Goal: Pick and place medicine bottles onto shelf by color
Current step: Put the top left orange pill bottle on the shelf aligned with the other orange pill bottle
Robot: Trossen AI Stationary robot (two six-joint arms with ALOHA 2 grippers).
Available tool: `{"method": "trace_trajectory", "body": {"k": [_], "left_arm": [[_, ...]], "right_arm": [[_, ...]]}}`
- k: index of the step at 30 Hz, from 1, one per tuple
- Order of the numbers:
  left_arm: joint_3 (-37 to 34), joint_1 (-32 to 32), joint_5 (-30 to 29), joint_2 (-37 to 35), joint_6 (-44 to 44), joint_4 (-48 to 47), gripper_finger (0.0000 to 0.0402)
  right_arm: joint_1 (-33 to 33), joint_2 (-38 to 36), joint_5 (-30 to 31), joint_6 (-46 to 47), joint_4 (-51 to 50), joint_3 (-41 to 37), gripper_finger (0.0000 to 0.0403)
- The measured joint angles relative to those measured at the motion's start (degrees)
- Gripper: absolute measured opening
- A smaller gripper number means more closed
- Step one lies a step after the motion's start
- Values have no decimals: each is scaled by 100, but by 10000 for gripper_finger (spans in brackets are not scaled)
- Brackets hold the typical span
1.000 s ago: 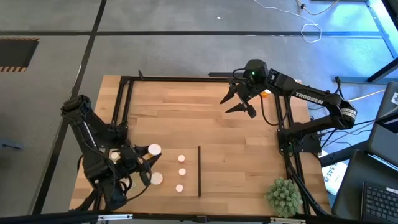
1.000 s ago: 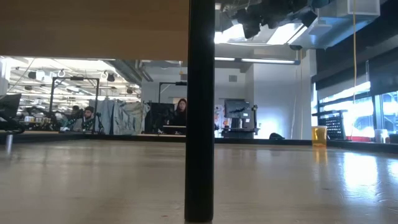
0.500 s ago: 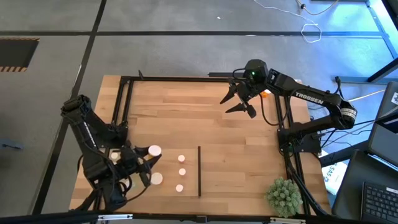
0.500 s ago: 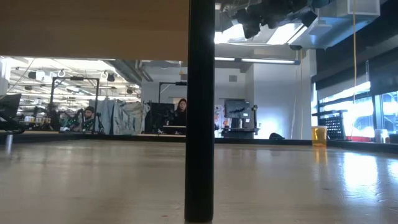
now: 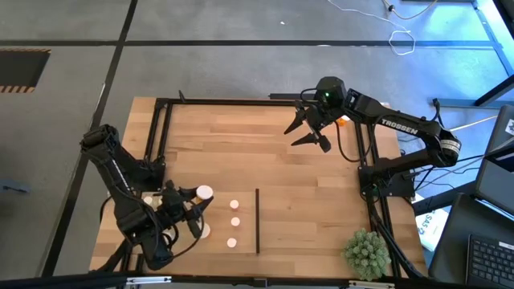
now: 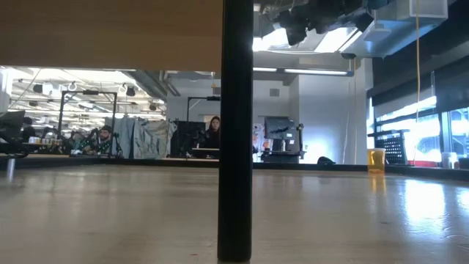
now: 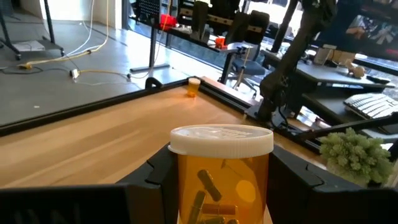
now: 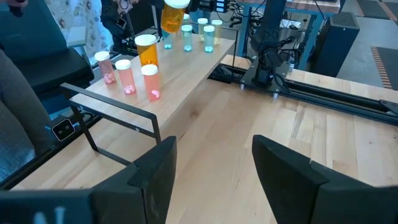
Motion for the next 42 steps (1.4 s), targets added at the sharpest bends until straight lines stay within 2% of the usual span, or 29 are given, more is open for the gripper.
{"method": "trace_trajectory", "body": {"k": [6,13,19,29,42], "left_arm": [[0,205,61,11,-348,-332,162],[-2,418,841,-202,-407,-910,162],[0,439,1587,-716,284,-798,162],[-2,439,2532,-1304,2223,-3,161],[-2,626,2902,-1912,3586,49,160]], "right_arm": [[-2,0,0,0,0,0,213],[-2,0,1,0,0,0,213],[-2,0,-1,0,0,0,213],[-2,0,-1,0,1,2,213],[-2,2,1,0,4,0,213]]}}
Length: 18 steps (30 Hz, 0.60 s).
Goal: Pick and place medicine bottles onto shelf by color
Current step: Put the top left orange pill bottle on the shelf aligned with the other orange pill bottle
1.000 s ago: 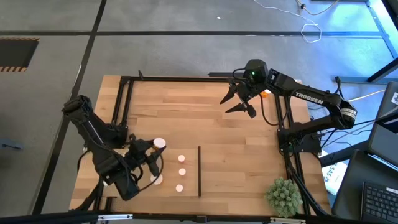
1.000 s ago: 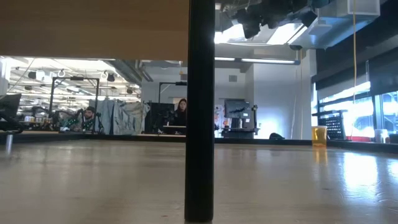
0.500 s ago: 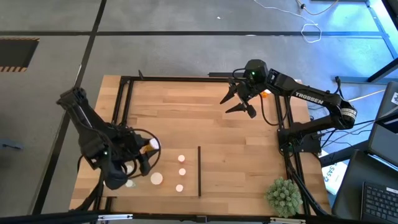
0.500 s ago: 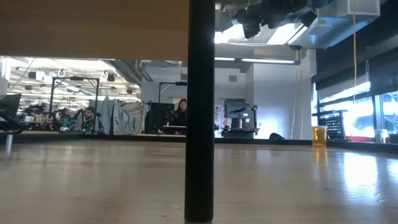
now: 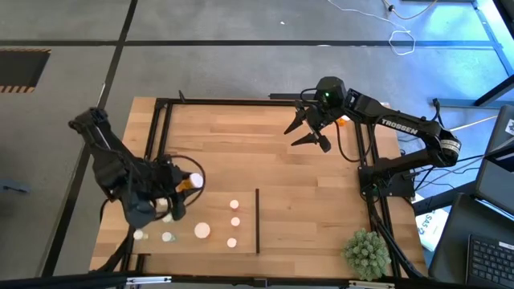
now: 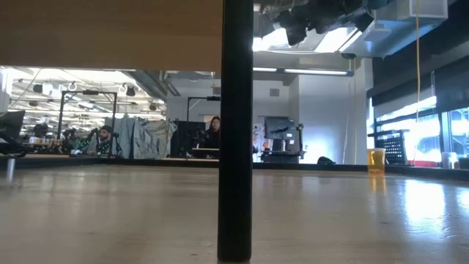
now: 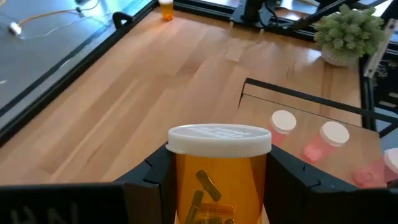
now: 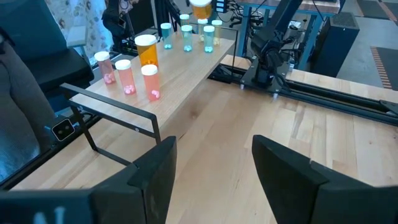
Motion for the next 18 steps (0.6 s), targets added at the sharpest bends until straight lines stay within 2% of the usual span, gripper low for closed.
{"method": "trace_trajectory", "body": {"k": [4,8,13,18], "left_arm": [[-265,278,370,-361,791,522,160],[-1123,565,887,-1081,1599,1698,160],[-2352,909,1978,-2267,2973,3509,160],[-3378,1402,2932,-3312,3694,4408,160]], "right_arm": [[2,0,-1,0,0,2,213],[1,0,0,0,5,1,213],[1,0,-2,0,14,2,213],[2,0,0,0,17,2,213]]}}
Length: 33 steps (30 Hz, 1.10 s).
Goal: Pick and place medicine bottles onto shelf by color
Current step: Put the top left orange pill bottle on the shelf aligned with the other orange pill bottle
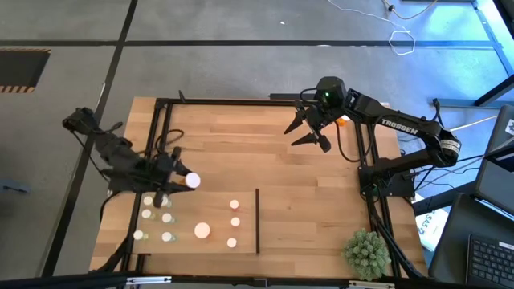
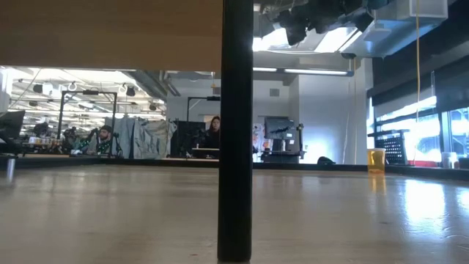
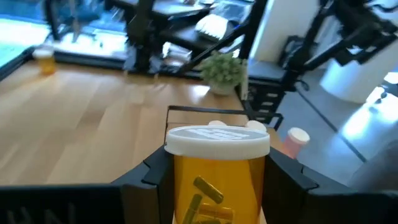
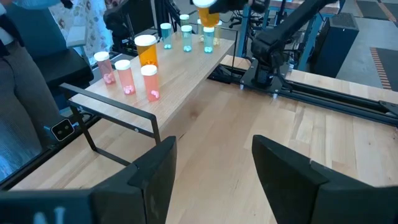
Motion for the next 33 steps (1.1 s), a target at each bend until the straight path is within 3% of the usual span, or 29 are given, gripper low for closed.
{"method": "trace_trajectory", "body": {"k": [9,15,22,27,33], "left_arm": [[-1081,1027,1375,-853,588,1155,160],[-1253,1370,1384,-880,527,1771,160],[-1260,1522,1286,-768,-34,1916,160],[-1260,1634,1058,-718,175,1905,160],[-1260,1772,1809,-427,186,1928,160]], "right_arm": [[-2,0,0,0,-1,0,213],[0,0,0,0,0,0,213],[0,0,0,0,0,0,213],[-1,0,0,0,-2,0,213],[-1,0,0,0,-2,0,213]]}}
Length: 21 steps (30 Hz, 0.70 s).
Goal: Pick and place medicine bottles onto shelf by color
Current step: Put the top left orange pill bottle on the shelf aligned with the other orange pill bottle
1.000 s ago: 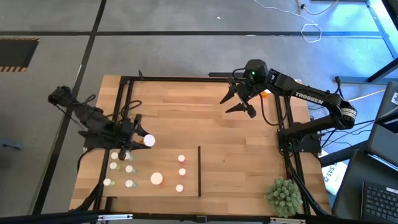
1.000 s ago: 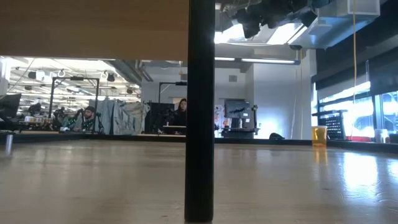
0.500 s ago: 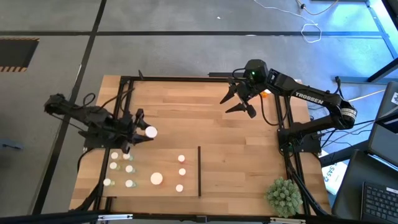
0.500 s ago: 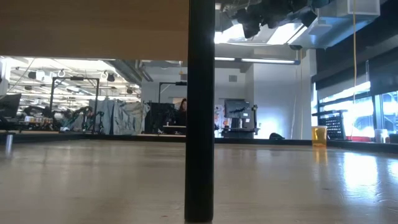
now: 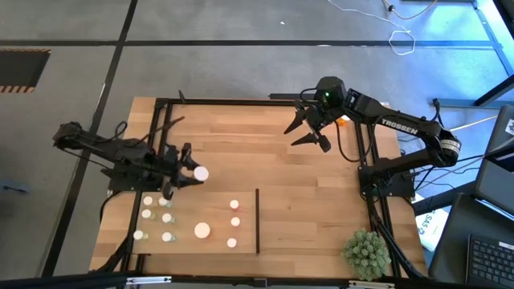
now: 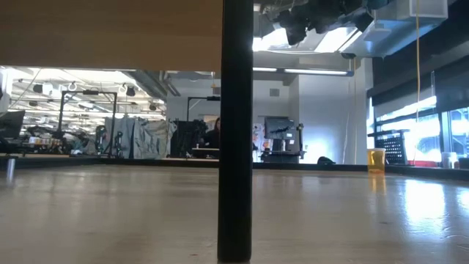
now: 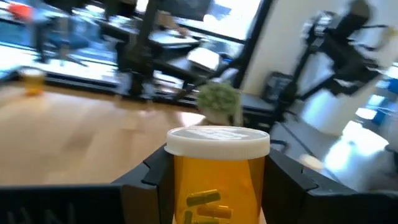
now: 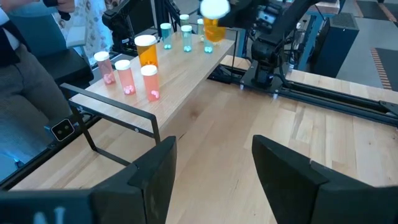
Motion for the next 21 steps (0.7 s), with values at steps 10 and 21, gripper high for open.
{"method": "trace_trajectory", "body": {"k": [10,21], "left_arm": [[0,279,1405,185,-259,-83,160],[0,491,2213,816,-179,21,160]], "right_arm": [[1,0,0,0,0,0,213],[-1,0,0,0,0,0,213]]}}
